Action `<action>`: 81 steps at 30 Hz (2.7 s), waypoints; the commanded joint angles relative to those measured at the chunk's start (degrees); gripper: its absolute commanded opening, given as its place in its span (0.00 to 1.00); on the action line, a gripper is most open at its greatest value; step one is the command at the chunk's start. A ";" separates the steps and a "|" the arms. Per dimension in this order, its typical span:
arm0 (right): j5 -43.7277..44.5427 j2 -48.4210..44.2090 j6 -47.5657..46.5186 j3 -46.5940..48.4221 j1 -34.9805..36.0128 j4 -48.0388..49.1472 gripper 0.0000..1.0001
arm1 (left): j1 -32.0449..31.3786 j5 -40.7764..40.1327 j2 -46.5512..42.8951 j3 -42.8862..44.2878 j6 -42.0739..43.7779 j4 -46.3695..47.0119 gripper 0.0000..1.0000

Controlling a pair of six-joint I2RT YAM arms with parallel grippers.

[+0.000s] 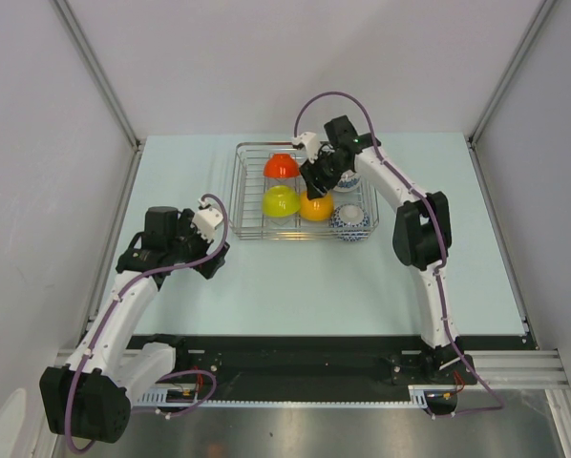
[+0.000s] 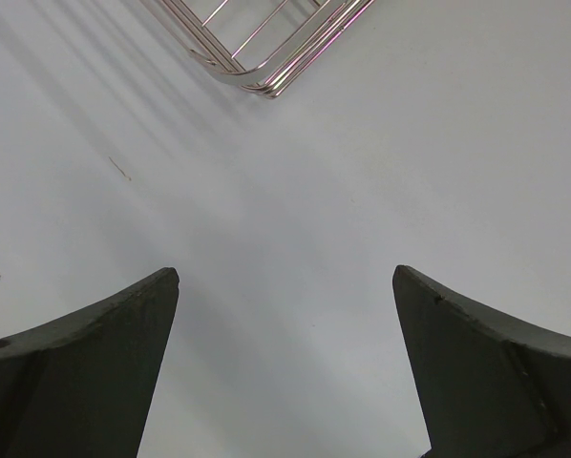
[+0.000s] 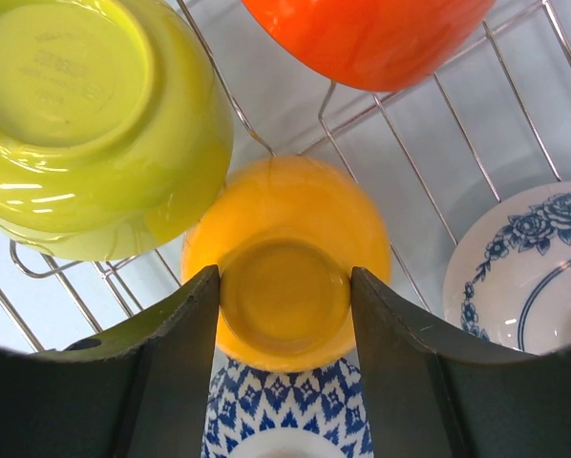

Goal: Load the bowls into the dish rack

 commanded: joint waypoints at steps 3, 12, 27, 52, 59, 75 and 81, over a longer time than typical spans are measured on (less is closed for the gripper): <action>2.00 -5.18 -0.36 -0.05 -0.94 -0.29 0.35 | 0.54 2.18 -0.36 0.79 -0.36 1.37 0.99; 3.06 -6.42 -0.19 -0.22 -1.11 1.73 0.35 | 0.54 2.27 -0.45 0.70 -0.45 1.55 1.00; 6.14 -3.25 -1.15 -3.47 -1.38 4.11 0.43 | 0.54 1.92 -1.06 0.44 -0.19 1.28 1.00; -3.17 -7.74 9.39 1.70 5.12 5.42 0.69 | 0.37 -7.65 14.22 13.51 -6.25 16.48 1.00; -6.52 -2.64 15.37 7.07 6.97 8.06 0.70 | -0.07 -8.28 20.56 18.28 -8.36 17.98 1.00; -4.85 2.55 19.94 6.19 7.15 12.37 0.78 | -0.16 -6.17 16.61 14.06 -5.90 17.72 1.00; -5.64 1.41 19.68 3.12 7.15 12.28 0.75 | -0.16 -5.99 15.81 13.53 -5.73 17.72 1.00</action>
